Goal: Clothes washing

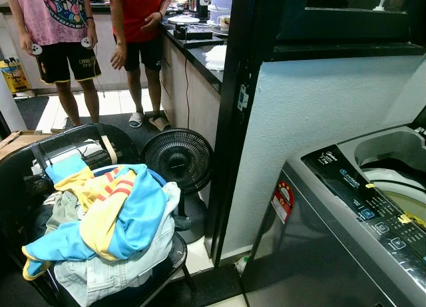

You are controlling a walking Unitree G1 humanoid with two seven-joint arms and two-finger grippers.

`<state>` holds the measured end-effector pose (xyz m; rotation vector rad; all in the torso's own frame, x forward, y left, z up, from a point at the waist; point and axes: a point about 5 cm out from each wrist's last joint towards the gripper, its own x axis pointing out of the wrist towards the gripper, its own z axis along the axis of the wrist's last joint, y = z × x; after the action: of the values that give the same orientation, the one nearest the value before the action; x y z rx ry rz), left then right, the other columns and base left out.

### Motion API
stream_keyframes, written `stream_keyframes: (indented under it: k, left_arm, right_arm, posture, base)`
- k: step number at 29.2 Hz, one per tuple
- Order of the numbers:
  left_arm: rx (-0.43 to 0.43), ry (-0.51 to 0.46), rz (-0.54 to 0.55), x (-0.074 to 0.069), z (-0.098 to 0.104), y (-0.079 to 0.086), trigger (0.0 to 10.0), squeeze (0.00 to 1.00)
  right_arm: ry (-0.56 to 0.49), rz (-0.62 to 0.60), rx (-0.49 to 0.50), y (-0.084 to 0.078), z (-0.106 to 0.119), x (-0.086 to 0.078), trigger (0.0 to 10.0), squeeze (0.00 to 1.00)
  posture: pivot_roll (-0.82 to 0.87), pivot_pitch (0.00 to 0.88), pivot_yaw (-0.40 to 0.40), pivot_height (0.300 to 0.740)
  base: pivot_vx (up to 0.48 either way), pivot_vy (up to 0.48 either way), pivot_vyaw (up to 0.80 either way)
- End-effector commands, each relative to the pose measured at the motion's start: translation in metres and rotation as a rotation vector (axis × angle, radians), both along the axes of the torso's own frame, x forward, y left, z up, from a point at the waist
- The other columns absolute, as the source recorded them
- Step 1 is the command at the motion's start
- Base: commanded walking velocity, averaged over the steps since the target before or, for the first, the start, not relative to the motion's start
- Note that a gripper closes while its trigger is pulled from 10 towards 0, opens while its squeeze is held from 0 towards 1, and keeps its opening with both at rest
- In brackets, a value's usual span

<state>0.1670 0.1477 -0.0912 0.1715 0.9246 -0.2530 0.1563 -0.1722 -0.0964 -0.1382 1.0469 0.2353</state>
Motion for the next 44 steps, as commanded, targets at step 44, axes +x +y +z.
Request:
stream_keyframes:
  k: [44]
  left_arm:
    - [-0.198, -0.851, -0.040, 0.039, 0.115, 0.018, 10.0, 0.00]
  right_arm:
    - [-0.899, -0.140, 0.358, 0.004, 0.118, 0.112, 10.0, 0.00]
  posture:
    - [-0.02, 0.042, 0.013, 0.740]
  base:
    - [0.000, 0.000, 0.00]
